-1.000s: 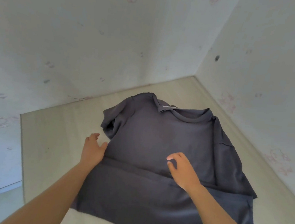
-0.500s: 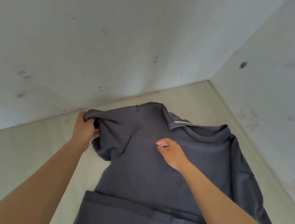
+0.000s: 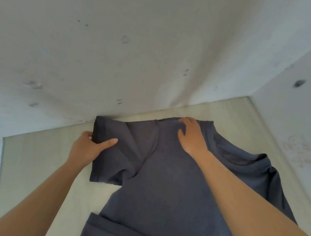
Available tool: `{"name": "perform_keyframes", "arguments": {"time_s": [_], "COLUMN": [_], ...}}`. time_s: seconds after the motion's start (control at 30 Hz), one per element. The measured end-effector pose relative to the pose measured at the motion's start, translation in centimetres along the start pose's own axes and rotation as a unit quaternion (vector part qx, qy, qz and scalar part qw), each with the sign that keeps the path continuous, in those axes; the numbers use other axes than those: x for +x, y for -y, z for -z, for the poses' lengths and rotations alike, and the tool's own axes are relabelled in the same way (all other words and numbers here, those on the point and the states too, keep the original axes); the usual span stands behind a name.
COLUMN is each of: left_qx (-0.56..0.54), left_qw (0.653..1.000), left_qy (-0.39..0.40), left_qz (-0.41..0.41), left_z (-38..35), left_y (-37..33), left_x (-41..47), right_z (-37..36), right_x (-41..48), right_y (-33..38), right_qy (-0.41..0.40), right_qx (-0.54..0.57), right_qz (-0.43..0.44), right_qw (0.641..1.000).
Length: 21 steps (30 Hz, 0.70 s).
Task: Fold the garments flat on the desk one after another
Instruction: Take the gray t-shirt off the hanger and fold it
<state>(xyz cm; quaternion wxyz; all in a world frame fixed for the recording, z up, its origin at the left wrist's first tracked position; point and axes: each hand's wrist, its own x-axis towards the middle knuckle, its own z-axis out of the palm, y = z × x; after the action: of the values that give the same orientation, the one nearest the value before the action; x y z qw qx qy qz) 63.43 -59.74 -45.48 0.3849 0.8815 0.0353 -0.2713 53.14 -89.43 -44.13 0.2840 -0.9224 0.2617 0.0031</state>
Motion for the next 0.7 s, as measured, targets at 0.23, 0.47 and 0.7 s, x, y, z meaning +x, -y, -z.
{"name": "perform_keyframes", "arguments": {"time_s": [0.23,0.47,0.7], "left_qx": [0.107,-0.148,-0.030], "left_qw": [0.988,0.979,0.999], "left_qy": [-0.002,0.103,0.042], "left_qz": [-0.111,-0.092,-0.010], "left_z": [1.1,2.2,3.5], "left_y": [-0.7,-4.1,5.2], "left_x": [0.0,-2.4,-7.2], "right_z": [-3.9,-8.1,-9.6], "right_x": [-3.8,-7.4,-6.2], "right_y": [7.8,12.7,15.1], "right_qy": [0.111,0.262,0.203], "right_qx": [0.158,0.193,0.161], "right_qz": [0.047,0.020,-0.092], "right_qw": [0.980,0.946,0.962]}}
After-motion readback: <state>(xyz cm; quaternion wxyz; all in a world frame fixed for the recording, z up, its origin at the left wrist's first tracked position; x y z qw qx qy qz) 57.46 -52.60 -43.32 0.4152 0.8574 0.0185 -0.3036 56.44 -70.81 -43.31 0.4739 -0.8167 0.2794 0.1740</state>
